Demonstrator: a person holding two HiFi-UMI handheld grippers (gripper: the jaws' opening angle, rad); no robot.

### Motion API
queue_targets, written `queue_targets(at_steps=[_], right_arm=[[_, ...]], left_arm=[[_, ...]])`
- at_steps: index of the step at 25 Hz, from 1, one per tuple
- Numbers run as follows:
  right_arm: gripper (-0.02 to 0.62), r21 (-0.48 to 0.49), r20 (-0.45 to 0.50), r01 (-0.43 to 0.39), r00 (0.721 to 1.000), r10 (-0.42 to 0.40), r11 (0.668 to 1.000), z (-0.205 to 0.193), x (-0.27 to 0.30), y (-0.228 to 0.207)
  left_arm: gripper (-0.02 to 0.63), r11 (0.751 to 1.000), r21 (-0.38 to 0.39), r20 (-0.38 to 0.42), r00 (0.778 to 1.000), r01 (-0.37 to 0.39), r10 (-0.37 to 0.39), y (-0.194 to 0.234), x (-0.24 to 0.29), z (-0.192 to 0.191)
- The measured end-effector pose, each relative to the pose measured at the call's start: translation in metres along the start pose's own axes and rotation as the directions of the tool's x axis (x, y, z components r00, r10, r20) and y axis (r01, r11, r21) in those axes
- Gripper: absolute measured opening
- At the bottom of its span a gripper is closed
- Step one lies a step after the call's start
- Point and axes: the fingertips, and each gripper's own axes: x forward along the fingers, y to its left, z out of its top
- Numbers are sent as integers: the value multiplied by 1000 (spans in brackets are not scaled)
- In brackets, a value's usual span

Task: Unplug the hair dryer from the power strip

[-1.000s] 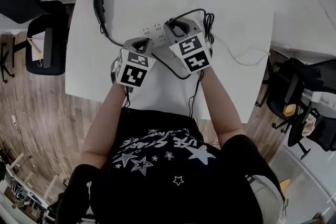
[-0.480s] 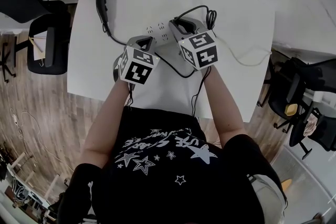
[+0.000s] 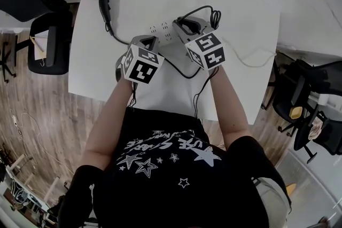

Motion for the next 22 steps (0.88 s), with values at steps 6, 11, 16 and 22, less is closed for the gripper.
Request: queue_targets(at_steps=[6, 11, 16, 22], right_arm=[[71, -252, -63, 46, 996, -64, 967, 5, -1, 11], [71, -161, -54, 45, 997, -54, 986, 2, 1, 8], [71, 119, -7, 16, 1000, -15, 993, 1, -3, -7], [71, -109, -86, 53, 994, -63, 993, 1, -2, 4]], left_arm=[[8, 999, 43, -19, 1000, -19, 20, -1, 0, -1], [8, 995, 86, -32, 998, -46, 49, -1, 2, -2], [8, 993, 104, -36, 998, -52, 56, -2, 2, 0], [8, 994, 94, -30, 998, -47, 50, -2, 3, -1]])
